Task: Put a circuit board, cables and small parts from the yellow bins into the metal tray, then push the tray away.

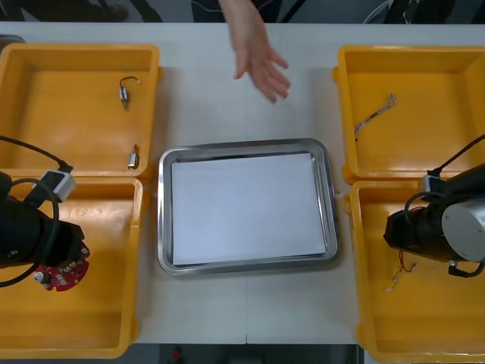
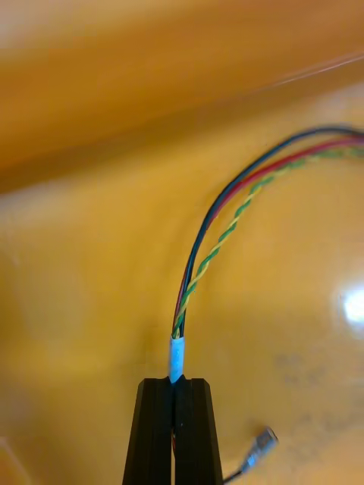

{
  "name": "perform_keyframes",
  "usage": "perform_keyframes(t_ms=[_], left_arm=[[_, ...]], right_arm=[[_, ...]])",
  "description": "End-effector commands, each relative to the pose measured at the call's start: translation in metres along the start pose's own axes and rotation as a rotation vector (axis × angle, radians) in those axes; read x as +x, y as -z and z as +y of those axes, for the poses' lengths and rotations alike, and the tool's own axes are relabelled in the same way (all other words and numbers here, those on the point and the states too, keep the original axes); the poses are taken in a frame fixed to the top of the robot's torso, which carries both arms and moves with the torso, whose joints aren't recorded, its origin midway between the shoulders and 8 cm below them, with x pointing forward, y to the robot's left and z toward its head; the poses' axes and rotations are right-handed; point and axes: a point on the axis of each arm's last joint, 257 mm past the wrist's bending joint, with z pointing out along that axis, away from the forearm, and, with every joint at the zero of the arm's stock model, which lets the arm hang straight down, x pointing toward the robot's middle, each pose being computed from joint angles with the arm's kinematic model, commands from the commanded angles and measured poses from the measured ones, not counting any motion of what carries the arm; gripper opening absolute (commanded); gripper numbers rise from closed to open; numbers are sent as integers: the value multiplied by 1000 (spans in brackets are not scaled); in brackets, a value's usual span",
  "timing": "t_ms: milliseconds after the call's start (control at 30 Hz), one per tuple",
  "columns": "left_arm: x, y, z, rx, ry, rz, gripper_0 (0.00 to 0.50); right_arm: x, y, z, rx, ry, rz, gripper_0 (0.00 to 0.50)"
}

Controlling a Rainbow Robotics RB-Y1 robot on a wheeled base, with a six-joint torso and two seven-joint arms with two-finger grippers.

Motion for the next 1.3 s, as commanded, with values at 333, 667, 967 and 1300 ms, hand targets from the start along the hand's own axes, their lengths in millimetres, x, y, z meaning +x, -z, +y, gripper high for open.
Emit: perform_keyframes(t_ms=[333,667,967,1300], left_arm=[[-25,53,-17,-33,5,-56,0],[-54,77,-52,39,-66,-109,1],[-73,79,-94,66,-183,-130,0],[-89,70,-144,116,-258,-124,0]], right_arm=[[-27,67,-24,-17,-4,-26,0],[-66,127,-16,-88,100,-102,0],[-73,158,-8,-108,249,-119,0],[-72,186,1,-126,392,-107,0]])
